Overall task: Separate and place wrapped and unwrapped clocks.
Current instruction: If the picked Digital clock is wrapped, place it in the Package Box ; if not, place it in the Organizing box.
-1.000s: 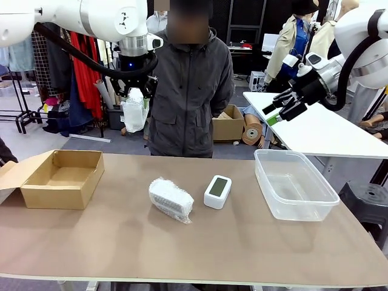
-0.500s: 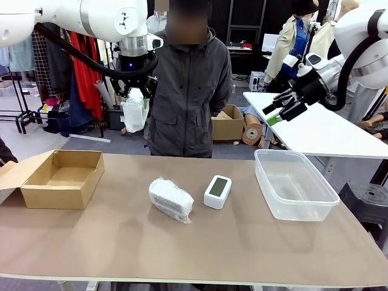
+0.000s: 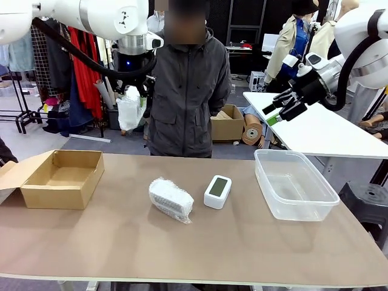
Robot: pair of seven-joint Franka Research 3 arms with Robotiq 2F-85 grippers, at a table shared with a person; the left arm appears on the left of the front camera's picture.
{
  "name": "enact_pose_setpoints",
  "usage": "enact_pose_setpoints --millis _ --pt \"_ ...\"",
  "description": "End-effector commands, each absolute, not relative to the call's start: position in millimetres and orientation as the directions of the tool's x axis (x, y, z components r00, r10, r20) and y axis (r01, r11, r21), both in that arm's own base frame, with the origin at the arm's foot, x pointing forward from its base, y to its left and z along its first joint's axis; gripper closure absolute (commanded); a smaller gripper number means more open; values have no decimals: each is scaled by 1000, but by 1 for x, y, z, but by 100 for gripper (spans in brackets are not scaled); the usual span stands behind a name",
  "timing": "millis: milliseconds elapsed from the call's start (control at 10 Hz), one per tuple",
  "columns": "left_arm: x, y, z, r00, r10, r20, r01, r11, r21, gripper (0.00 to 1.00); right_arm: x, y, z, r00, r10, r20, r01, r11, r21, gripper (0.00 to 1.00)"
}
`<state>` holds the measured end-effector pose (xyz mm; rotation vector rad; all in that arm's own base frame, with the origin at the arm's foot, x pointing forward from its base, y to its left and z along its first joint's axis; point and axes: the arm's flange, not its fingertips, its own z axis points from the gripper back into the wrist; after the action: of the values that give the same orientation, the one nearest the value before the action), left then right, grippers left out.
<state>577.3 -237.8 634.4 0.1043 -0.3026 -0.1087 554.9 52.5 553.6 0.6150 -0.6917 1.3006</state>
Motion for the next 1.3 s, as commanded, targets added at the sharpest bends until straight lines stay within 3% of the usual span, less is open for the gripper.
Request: enact_pose_setpoints --millis 0,300,600,800,1200 --pt "552 -218 650 919 -159 360 117 984 136 100 555 53 555 123 644 755 -986 168 17 0" --pt "548 -178 660 908 -193 371 139 976 169 100 555 53 555 123 644 755 -986 168 17 0" --pt "565 -130 655 877 -150 457 39 970 242 100 555 53 555 123 644 755 -986 168 17 0" --pt "571 -106 637 923 -171 344 61 950 307 100 555 53 555 123 644 755 -986 168 17 0" --pt "561 -65 593 948 -182 261 75 925 373 100 555 53 555 123 644 755 -986 168 17 0"
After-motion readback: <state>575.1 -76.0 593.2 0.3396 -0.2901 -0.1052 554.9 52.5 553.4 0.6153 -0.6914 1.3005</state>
